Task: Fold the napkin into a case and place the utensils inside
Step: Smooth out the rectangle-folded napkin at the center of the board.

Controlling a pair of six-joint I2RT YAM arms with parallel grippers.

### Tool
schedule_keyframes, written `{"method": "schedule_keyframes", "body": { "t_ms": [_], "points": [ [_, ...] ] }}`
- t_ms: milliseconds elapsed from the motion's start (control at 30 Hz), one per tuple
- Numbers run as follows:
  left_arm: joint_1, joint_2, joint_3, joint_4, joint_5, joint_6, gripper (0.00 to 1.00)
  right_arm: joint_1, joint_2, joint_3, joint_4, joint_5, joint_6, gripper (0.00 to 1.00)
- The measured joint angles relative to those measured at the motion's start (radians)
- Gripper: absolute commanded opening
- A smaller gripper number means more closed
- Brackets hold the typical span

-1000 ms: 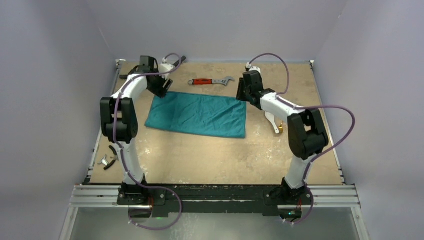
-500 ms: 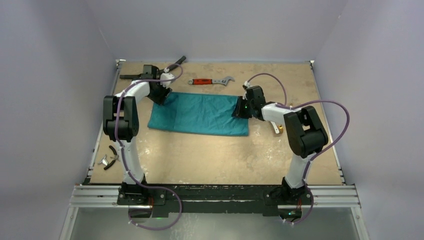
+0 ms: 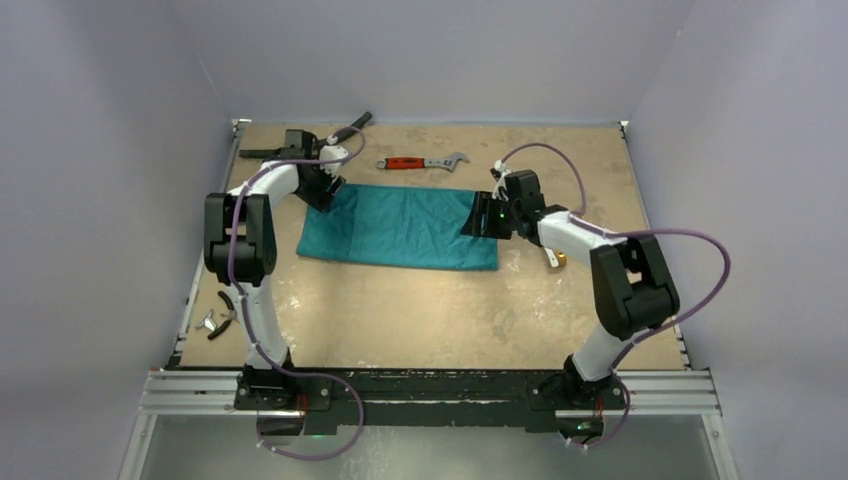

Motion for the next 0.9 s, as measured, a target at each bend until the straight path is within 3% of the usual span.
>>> {"method": "schedule_keyframes", "body": {
  "t_ms": [100, 233, 300, 500, 900],
  "points": [
    [0.000, -0.018, 0.013, -0.049, 0.026, -0.003, 0.68, -0.001, -0.093, -0.054, -0.014, -0.039, 0.003, 0.43],
    [0.000, -0.065, 0.028, -0.139, 0.098, 0.006, 0.65, -0.002, -0.168, -0.141, -0.017, -0.101, 0.012, 0.10],
    [-0.002, -0.111, 0.018, -0.194, 0.141, 0.018, 0.63, -0.003, -0.177, -0.185, -0.021, -0.119, 0.021, 0.00],
    [-0.024, -0.240, -0.120, -0.269, 0.189, 0.073, 0.55, -0.017, -0.142, -0.261, -0.038, -0.135, 0.046, 0.00],
    [-0.028, -0.243, -0.264, -0.235, 0.095, 0.128, 0.52, -0.063, -0.104, -0.261, -0.021, -0.187, 0.050, 0.00]
  ]
}}
